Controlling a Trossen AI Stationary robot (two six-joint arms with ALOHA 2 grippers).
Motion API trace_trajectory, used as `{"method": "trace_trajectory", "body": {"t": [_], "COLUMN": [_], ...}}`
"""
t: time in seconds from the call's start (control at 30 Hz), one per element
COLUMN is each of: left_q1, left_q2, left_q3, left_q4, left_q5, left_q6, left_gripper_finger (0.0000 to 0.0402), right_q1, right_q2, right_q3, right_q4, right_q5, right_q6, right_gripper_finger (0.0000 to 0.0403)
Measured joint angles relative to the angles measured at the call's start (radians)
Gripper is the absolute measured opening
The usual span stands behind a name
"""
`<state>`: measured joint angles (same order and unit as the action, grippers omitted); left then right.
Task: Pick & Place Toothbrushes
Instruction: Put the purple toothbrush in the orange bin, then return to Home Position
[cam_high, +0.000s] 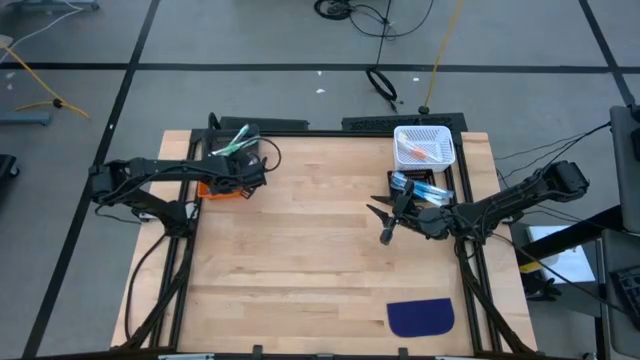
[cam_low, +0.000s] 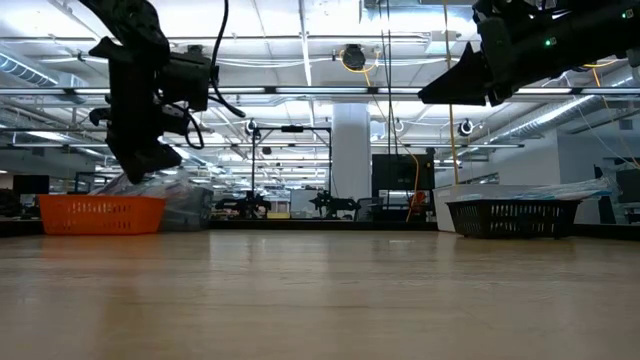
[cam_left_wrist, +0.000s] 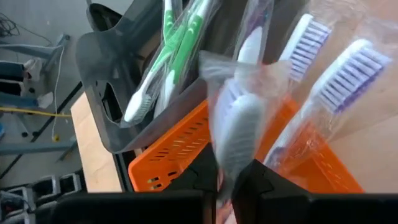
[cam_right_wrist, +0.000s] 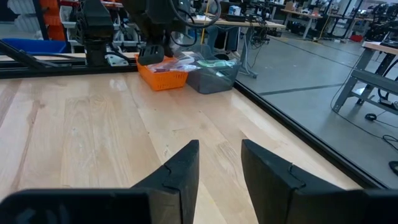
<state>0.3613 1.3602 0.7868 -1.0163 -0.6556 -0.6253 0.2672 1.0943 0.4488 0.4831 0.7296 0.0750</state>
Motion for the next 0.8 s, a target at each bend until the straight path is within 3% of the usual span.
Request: {"method": "trace_trajectory", "body": {"t": [0.47, 0.8], "left_q1": [-0.001, -0.022], "left_q2": [-0.005, -0.084], "left_q3": [0.002, 0.084], "left_q4": [-0.004, 0.003], "left_q5": [0.028, 0.026], "left_q6": [0.046, 0.105], "left_gripper_finger": [0.0178, 0.0205], "right_q1": [0.000, 0.000], "right_q2": [0.000, 0.000], "right_q3": [0.000, 0.000], "right_q4": [-0.003, -0.004], "right_q5": [0.001, 0.002], "right_q6": [-0.001, -0.001], "right_gripper_finger": [0.0110, 0.0110]}}
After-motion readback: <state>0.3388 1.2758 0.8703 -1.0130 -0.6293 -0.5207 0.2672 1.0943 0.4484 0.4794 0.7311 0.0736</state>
